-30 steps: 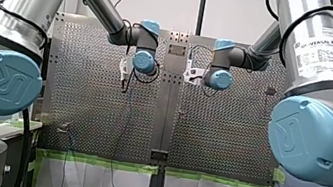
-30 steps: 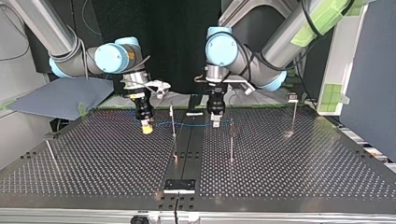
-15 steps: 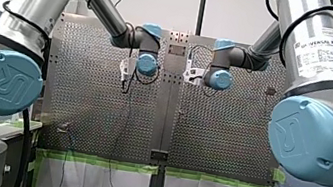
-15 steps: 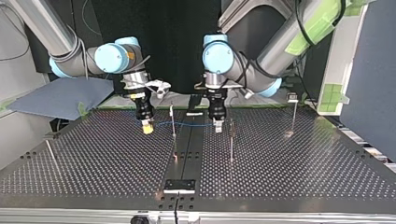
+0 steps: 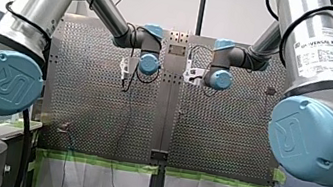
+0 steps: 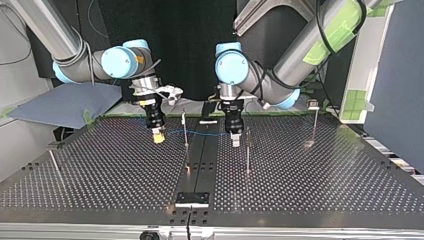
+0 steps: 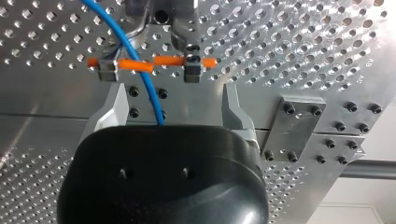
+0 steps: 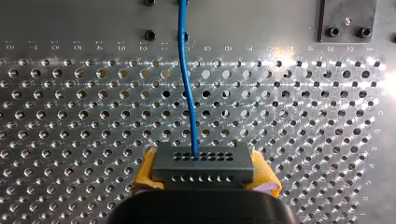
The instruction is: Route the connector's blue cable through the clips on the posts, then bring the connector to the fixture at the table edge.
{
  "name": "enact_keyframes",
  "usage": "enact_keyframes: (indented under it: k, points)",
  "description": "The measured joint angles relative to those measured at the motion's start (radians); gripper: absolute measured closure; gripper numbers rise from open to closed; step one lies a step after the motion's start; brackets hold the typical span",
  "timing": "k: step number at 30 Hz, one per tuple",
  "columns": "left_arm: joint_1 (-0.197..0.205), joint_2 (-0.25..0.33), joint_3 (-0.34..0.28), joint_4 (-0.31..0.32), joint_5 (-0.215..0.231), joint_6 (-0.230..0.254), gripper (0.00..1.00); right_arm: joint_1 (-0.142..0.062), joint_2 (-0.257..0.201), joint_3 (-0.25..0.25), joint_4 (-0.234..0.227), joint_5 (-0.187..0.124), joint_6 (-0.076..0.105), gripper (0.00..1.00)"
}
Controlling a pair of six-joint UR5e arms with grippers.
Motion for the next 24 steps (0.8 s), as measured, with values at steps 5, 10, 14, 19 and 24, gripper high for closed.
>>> enact_keyframes:
  k: [5, 10, 14, 19, 24]
  points:
    - [-0.003, -0.001, 0.000, 0.000, 0.008, 0.021, 0.00, 0.000, 0.000, 0.000, 0.001, 0.000, 0.000, 1.00]
    - [-0.005, -0.001, 0.000, 0.000, 0.016, 0.052, 0.00, 0.001, 0.000, 0.000, 0.002, 0.000, 0.000, 1.00]
    - [-0.005, -0.002, 0.000, -0.001, 0.011, 0.066, 0.00, 0.001, 0.000, 0.000, 0.004, 0.000, 0.000, 1.00]
    - [-0.002, -0.002, 0.000, -0.001, 0.005, 0.079, 0.00, 0.001, 0.000, 0.000, 0.006, 0.000, 0.000, 1.00]
    - [-0.001, -0.002, 0.000, 0.002, 0.018, 0.084, 0.00, 0.001, 0.000, 0.000, 0.006, 0.000, 0.000, 1.00]
